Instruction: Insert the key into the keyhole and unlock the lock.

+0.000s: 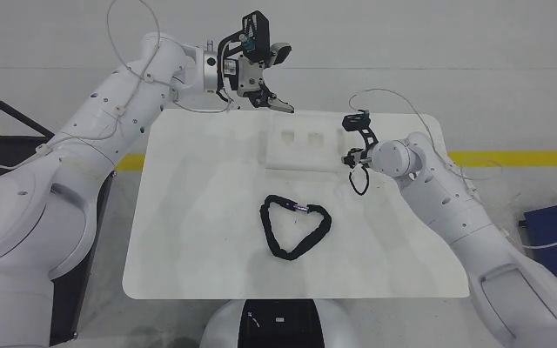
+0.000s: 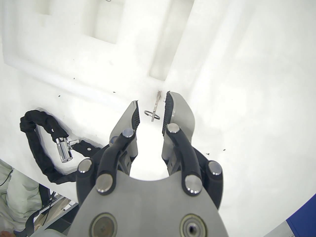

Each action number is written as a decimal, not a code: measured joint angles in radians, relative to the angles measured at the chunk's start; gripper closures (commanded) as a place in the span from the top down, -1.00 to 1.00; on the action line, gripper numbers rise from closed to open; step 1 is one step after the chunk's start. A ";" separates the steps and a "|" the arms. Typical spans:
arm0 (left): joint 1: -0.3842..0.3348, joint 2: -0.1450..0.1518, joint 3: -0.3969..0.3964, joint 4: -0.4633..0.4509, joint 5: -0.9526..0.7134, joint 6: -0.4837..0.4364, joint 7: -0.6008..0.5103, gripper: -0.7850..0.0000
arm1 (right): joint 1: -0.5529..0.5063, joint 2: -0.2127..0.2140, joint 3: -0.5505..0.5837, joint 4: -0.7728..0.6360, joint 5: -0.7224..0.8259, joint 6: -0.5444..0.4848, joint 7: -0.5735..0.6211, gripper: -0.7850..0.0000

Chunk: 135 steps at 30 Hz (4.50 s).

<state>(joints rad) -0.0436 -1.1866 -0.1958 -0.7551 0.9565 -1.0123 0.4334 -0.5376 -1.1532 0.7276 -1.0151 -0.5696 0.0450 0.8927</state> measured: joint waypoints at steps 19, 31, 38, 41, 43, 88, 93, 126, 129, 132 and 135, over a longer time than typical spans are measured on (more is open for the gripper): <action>0.000 0.000 0.000 0.000 0.000 0.000 0.000 1.00 | 0.001 -0.006 0.043 -0.047 -0.067 0.063 0.054 -1.00; 0.000 0.000 0.000 0.000 0.000 0.000 0.000 1.00 | -0.138 0.074 0.287 -0.248 0.075 -0.064 0.196 -1.00; 0.000 0.000 0.000 0.000 0.000 0.000 0.000 1.00 | -0.274 0.126 0.473 -0.377 0.205 -0.220 0.254 -1.00; 0.000 0.000 0.000 0.000 0.000 0.000 0.000 1.00 | -0.328 0.143 0.545 -0.429 0.255 -0.285 0.255 -1.00; 0.000 0.000 0.000 0.000 0.000 0.000 0.000 1.00 | -0.357 0.152 0.585 -0.459 0.278 -0.318 0.255 -1.00; 0.275 -0.027 0.008 -0.121 0.171 0.029 -0.056 1.00 | -0.493 0.190 0.778 -0.627 0.341 -0.389 0.181 -1.00; 0.314 -0.044 0.015 -0.118 0.243 0.039 -0.077 1.00 | -0.493 0.190 0.778 -0.627 0.341 -0.389 0.181 -1.00; 0.429 -0.075 0.000 -0.065 0.329 0.085 -0.144 1.00 | -0.493 0.190 0.778 -0.627 0.341 -0.389 0.181 -1.00; 0.451 -0.084 -0.002 -0.045 0.342 0.106 -0.161 1.00 | -0.493 0.190 0.778 -0.627 0.341 -0.389 0.181 -1.00; 0.462 -0.095 0.001 -0.046 0.377 0.110 -0.152 1.00 | -0.493 0.190 0.778 -0.627 0.341 -0.389 0.181 -1.00; 0.473 -0.105 0.003 -0.037 0.413 0.126 -0.134 1.00 | -0.493 0.190 0.778 -0.627 0.341 -0.389 0.181 -1.00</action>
<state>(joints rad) 0.4290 -1.2915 -0.1923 -0.7925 1.3699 -0.8865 0.2994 -1.0302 -0.9632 1.5061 -1.6417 -0.2286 -0.3436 1.0739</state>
